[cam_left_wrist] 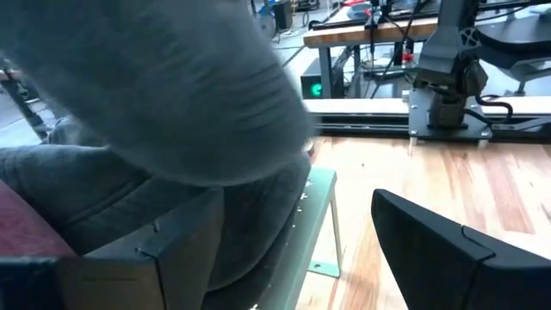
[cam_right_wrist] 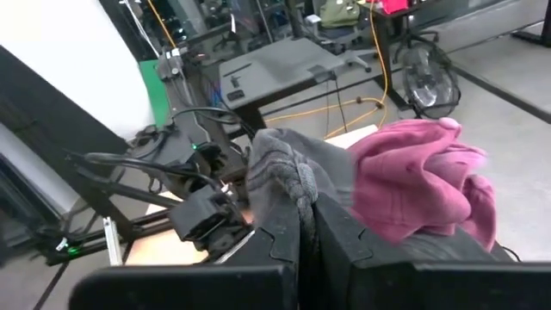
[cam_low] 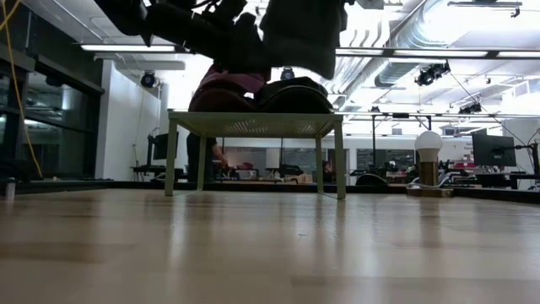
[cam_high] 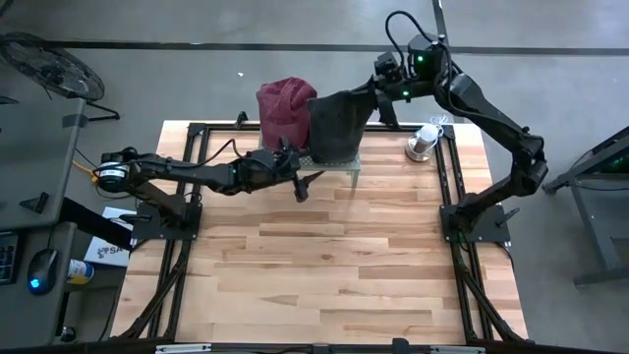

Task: Pick & Place hat
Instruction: Stack the black caps on top of black cap on the shelf

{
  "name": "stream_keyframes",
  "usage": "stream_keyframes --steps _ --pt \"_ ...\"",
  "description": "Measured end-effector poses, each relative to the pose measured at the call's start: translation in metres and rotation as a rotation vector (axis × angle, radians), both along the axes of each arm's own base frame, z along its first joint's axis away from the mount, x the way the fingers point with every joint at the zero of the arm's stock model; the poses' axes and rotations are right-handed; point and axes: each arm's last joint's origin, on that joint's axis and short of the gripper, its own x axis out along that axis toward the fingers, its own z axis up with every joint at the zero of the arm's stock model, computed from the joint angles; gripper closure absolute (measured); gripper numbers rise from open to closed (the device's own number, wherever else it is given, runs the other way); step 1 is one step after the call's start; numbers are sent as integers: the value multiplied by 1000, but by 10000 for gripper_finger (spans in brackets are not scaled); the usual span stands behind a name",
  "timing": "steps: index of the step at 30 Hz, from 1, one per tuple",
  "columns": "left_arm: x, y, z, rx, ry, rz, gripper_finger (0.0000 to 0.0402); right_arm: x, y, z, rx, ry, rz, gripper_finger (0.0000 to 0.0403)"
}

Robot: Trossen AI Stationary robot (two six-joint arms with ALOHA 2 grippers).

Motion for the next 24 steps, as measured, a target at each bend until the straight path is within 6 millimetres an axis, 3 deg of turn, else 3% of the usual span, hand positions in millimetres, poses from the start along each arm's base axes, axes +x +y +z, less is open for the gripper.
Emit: stream_keyframes --steps 9,24 --pt "0 0 0 -6 -3 12 111 3 -2 -3 -11 12 -2 397" --pt "-2 -4 2 24 24 -120 111 23 -22 -32 -25 128 -94 394"
